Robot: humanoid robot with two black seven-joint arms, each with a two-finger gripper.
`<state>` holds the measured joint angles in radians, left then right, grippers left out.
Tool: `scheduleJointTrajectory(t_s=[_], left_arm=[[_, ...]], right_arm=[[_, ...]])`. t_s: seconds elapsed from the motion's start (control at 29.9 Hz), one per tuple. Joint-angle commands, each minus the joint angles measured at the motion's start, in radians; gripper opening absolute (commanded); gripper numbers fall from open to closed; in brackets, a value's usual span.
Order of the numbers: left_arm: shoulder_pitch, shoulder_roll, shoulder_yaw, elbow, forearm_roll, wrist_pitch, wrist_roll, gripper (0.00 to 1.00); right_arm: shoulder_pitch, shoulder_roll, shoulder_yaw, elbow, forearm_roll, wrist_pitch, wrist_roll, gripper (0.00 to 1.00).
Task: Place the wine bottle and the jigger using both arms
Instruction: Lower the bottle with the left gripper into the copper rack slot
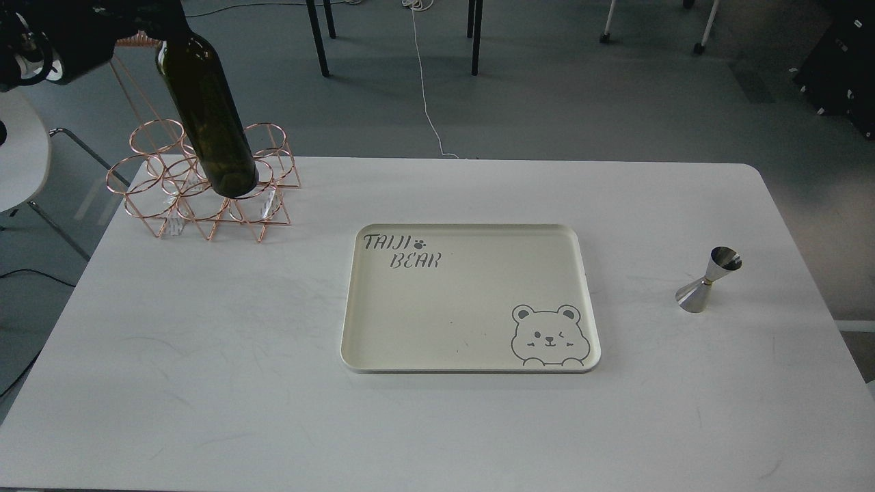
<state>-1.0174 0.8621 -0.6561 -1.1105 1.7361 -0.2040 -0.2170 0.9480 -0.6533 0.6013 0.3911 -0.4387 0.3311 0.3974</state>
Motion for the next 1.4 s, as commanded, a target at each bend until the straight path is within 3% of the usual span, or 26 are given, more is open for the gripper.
scheduleJointTrajectory(t_s=[0.0,1.37], left_arm=[[-0.023,-0.003,0.000,-0.002,-0.004,-0.002,0.001,0.11],[-0.055,-0.009,0.058,0.001,-0.003,-0.002,-0.005,0.11]], right_arm=[[0.000,-0.002,0.000,0.000,0.000,0.000,0.000,0.98],[-0.002,0.000,0.000,0.000,0.000,0.002,0.000,0.98]])
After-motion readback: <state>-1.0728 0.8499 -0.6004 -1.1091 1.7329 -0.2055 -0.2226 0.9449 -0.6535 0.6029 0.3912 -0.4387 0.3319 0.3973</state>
